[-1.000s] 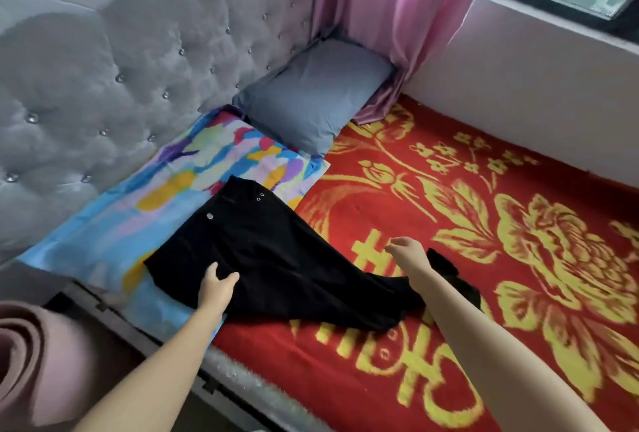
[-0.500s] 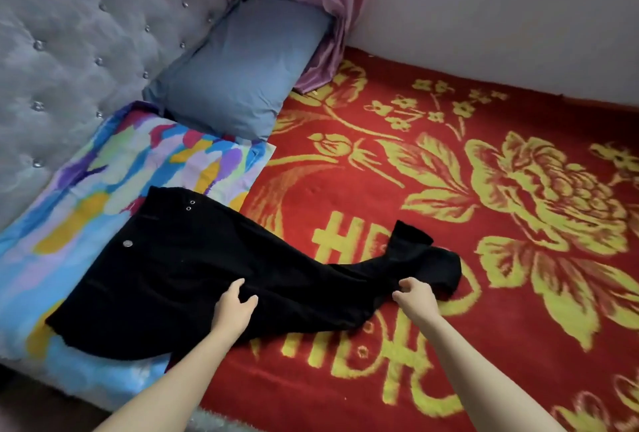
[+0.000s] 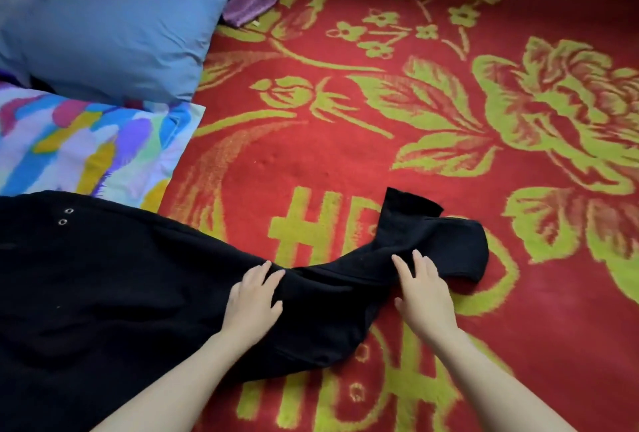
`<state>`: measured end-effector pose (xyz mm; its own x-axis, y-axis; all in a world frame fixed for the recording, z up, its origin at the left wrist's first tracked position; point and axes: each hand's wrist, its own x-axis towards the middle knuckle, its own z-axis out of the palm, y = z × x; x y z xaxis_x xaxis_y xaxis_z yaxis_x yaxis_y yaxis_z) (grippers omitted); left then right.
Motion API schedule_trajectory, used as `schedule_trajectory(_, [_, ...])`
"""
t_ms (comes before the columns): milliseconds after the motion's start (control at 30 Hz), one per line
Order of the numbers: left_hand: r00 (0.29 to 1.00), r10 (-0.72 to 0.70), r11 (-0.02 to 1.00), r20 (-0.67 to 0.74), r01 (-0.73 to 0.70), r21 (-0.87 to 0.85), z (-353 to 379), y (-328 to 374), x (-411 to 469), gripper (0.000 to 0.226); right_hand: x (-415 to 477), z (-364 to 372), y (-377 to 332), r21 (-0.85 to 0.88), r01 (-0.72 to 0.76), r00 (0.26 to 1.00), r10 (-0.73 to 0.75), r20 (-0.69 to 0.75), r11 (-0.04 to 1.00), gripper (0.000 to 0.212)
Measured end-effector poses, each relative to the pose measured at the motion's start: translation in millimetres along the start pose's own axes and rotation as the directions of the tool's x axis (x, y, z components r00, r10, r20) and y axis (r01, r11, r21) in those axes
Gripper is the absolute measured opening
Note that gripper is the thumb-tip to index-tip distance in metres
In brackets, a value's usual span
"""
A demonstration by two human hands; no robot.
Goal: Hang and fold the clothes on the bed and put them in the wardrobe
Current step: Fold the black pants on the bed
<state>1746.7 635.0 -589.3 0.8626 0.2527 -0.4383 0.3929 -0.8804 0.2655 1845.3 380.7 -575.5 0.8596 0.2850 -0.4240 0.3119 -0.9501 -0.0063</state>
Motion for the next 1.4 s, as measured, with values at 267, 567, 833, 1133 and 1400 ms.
schedule_trajectory(267, [0.969, 0.242, 0.961, 0.044, -0.246, 0.127, 3.2, 5.3, 31.2, 0.023, 28.8, 0.1, 15.0, -0.106, 0.126, 0.951, -0.151, -0.271, 0.986, 0.062])
schedule_trajectory(567, [0.774, 0.217, 0.924, -0.595, -0.359, -0.130, -89.5, -2.9, 51.4, 0.017, 107.5, -139.6, 33.5, 0.391, -0.125, 0.905, 0.266, -0.331, 0.912, 0.044])
schedule_trajectory(833, [0.993, -0.102, 0.977, -0.053, 0.110, 0.184, -46.5, -39.7, 69.6, 0.080, 107.1, -91.4, 14.8, 0.212, -0.278, 0.929, 0.319, -0.189, 0.937, 0.061])
schedule_trajectory(1133, [0.983, 0.031, 0.973, -0.183, 0.012, 0.230, -23.6, -44.6, 39.4, 0.073, 104.5, -12.3, -3.5, 0.757, -0.463, 0.831, 0.524, 0.188, 0.461, 0.091])
schedule_trajectory(1400, [0.958, 0.284, 0.936, -0.035, -0.269, 0.227, 27.4, -31.8, -35.9, 0.068, 87.5, 0.5, 17.7, 0.888, -0.445, 0.698, 0.667, 0.262, 0.117, 0.039])
